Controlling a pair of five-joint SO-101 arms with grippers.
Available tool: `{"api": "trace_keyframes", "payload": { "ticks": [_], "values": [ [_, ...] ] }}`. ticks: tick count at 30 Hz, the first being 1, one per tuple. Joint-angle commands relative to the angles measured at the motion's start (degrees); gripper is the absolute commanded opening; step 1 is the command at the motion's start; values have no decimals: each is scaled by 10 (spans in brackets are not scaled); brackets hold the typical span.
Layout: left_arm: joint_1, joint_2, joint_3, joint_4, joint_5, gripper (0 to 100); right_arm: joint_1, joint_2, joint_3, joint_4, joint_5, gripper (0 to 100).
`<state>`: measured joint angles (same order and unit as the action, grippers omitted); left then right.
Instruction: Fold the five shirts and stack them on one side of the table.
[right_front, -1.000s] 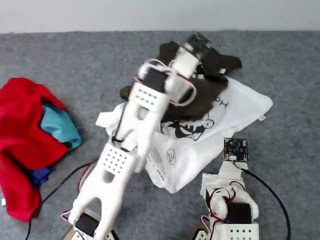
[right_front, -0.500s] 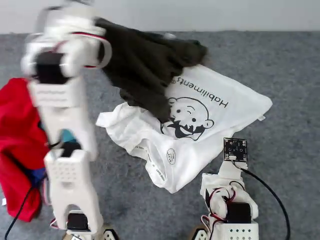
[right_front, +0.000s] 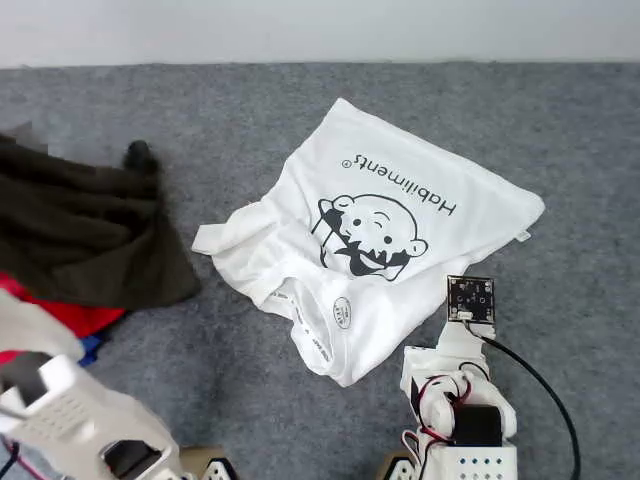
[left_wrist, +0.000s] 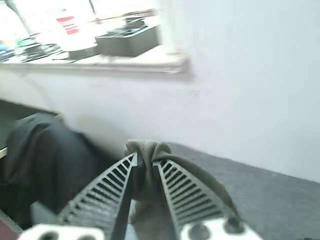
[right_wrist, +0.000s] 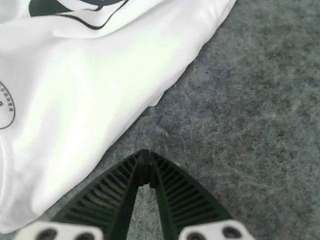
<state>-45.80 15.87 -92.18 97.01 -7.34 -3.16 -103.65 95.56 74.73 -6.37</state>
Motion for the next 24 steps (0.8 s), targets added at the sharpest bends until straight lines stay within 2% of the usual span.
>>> {"api": "trace_keyframes", "payload": {
  "ticks": [1,5,7,9,13,24],
  "values": [
    [-70,-26,-39,-10,0,13,2,-3,8,2,-4,9],
    [-91,-24,-39,30,-2,13,2,-3,8,2,-4,9],
    [-91,-15,-36,37,-33,43,2,-3,8,2,-4,9],
    [-93,-11,-22,36,-70,122,2,-3,8,2,-4,9],
    [-111,-11,-3,36,-73,260,2,-3,8,2,-4,9],
    [-111,-11,-2,36,-76,266,2,-3,8,2,-4,9]
  ]
}}
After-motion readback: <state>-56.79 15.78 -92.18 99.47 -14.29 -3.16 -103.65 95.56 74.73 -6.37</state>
